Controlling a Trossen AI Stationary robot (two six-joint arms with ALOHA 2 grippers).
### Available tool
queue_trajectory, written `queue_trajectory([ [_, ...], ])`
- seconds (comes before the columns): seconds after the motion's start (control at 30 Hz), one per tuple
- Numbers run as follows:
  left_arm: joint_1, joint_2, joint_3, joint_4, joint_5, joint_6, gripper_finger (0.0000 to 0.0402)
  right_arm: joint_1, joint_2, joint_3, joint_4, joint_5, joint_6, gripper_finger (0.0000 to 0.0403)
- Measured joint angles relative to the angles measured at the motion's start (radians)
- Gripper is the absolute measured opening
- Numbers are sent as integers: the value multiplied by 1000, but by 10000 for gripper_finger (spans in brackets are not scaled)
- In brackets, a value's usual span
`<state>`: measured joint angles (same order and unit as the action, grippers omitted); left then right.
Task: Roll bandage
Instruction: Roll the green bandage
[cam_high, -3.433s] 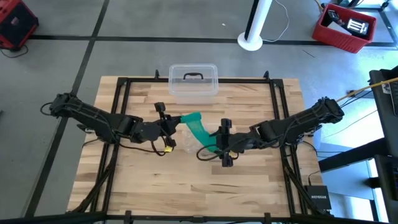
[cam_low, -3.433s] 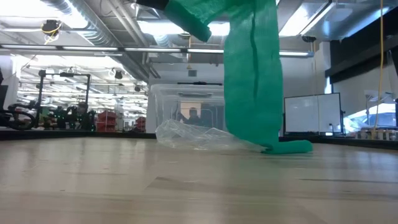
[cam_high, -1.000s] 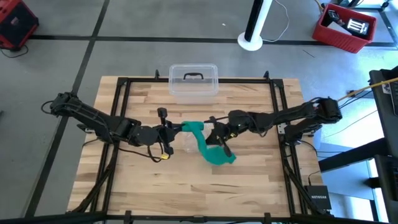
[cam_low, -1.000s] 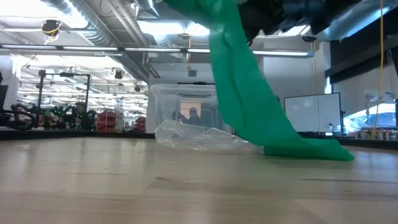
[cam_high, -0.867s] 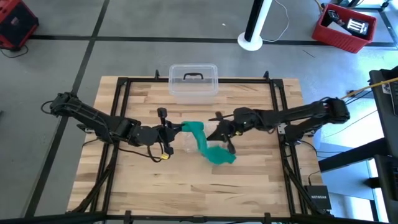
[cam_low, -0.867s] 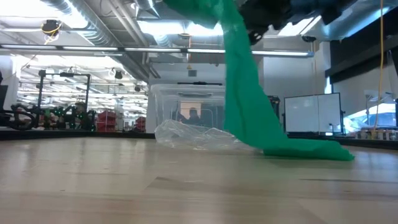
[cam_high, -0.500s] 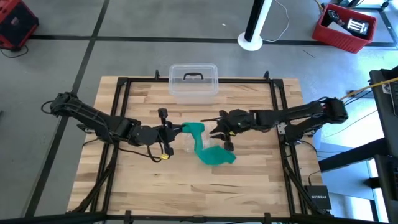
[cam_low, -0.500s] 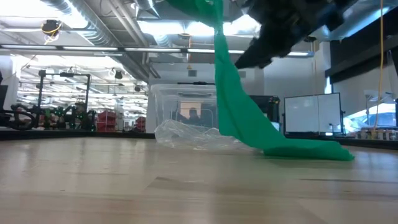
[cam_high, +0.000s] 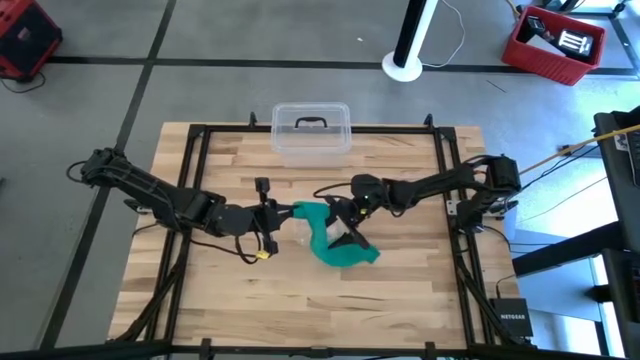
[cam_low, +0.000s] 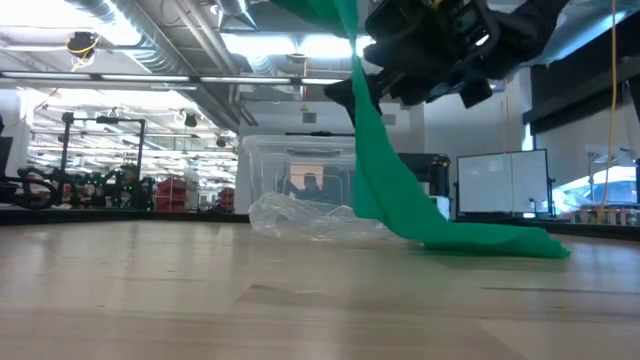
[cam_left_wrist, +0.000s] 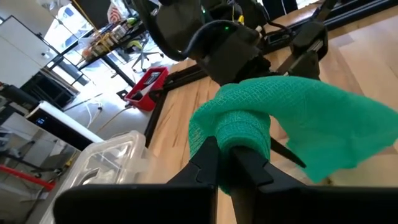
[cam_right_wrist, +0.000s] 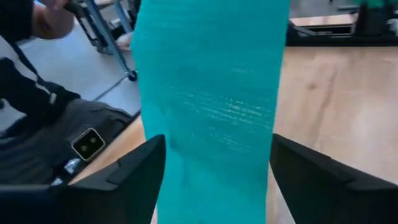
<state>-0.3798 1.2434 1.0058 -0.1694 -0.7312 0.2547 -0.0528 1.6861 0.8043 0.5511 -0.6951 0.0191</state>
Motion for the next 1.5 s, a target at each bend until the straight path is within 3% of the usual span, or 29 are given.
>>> queue_trajectory([
  [0.1, 0, 0, 0, -2, 0, -9, 10, 1, 0, 0, 2, -15, 4, 260],
  [0.2, 0, 0, 0, -4, 0, -9, 10, 1, -13, 0, 3, -23, 32, 214],
  [0.4, 0, 0, 0, -10, -2, -17, 10, 2, -113, 0, -163, 26, 25, 47],
  [0.47, 0, 0, 0, -29, -3, -28, 10, 16, -174, 0, -246, 81, -4, 14],
  [0.7, 36, 3, 0, -182, -5, -119, 10, 129, -373, 61, -524, 417, -64, 6],
  [0.83, 75, 17, 0, -291, -9, -154, 10, 212, -398, 170, -729, 622, -81, 11],
  [0.97, 105, 23, -1, -376, -10, -173, 11, 268, -396, 278, -906, 756, -102, 4],
  [1.1, 138, 23, -1, -411, -22, -160, 10, 307, -393, 331, -940, 799, -98, 6],
  [1.23, 177, 23, -1, -403, -121, -114, 11, 334, -381, 333, -902, 800, -75, 4],
  [1.5, 202, 21, -1, -51, -317, 12, 11, 325, -236, 333, -884, 832, 130, 25],
])
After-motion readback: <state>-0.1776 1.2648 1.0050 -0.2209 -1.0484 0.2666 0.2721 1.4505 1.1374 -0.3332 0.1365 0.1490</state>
